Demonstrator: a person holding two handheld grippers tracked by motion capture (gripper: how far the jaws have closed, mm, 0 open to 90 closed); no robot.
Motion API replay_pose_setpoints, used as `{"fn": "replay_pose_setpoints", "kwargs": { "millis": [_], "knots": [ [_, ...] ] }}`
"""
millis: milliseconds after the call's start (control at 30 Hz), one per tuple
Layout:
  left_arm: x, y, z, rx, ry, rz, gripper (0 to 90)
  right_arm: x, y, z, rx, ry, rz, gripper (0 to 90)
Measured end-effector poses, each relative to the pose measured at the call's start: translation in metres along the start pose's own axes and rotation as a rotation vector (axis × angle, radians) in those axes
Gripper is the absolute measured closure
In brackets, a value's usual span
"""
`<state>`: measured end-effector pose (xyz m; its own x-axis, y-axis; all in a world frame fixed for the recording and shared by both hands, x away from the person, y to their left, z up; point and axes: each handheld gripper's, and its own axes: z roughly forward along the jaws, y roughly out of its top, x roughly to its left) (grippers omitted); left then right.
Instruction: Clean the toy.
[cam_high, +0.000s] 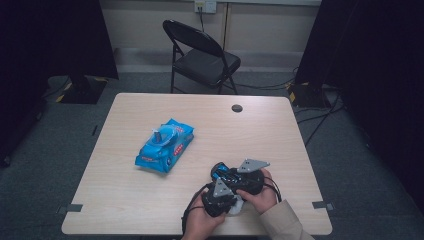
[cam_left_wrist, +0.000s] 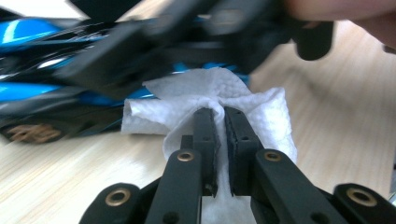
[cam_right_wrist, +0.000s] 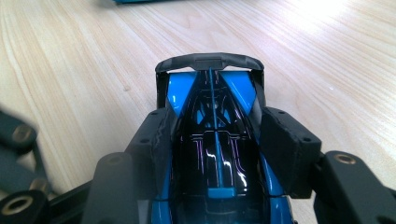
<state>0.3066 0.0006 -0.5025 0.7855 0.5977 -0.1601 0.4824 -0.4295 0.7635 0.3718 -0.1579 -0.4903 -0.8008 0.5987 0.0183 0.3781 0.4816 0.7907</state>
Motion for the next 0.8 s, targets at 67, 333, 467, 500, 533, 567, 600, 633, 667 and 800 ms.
{"fn": "replay_pose_setpoints", "kwargs": {
  "millis": [67, 333, 467, 500, 533, 567, 600, 633, 667, 800],
  "knots": [
    [-0.005, 0.001, 0.003, -0.004, -0.014, -0.006, 84.5, 0.000, 0.000, 0.000, 0.000, -0.001, -0.004, 44.4],
    [-0.011, 0.002, 0.005, 0.003, -0.021, 0.028, 84.5, 0.000, 0.000, 0.000, -0.002, 0.000, -0.002, 44.3],
    [-0.016, 0.003, 0.008, 0.002, -0.034, 0.039, 84.4, 0.000, 0.000, 0.000, -0.001, 0.000, -0.001, 44.3],
    [-0.017, 0.003, 0.008, 0.003, -0.036, 0.043, 84.4, 0.000, 0.000, 0.000, -0.002, 0.000, -0.002, 44.3],
    [-0.017, 0.003, 0.008, 0.004, -0.045, 0.041, 84.4, 0.000, 0.000, 0.000, -0.002, 0.000, -0.002, 44.3],
    [-0.017, 0.003, 0.008, 0.006, -0.049, 0.049, 84.4, 0.000, 0.000, 0.000, -0.002, 0.000, -0.004, 44.2],
    [-0.017, 0.003, 0.007, 0.008, -0.052, 0.053, 84.3, 0.000, 0.000, 0.000, -0.001, 0.000, -0.005, 44.2],
    [-0.017, 0.003, 0.007, 0.011, -0.061, 0.057, 84.4, 0.000, 0.000, -0.001, -0.001, -0.001, -0.006, 44.3],
    [-0.018, 0.003, 0.006, 0.014, -0.064, 0.061, 84.3, 0.000, 0.000, -0.001, 0.000, -0.001, -0.007, 44.3],
    [-0.010, 0.004, -0.006, -0.001, -0.067, 0.055, 84.3, 0.000, 0.000, -0.001, 0.003, -0.001, -0.009, 44.2]
  ]
}}
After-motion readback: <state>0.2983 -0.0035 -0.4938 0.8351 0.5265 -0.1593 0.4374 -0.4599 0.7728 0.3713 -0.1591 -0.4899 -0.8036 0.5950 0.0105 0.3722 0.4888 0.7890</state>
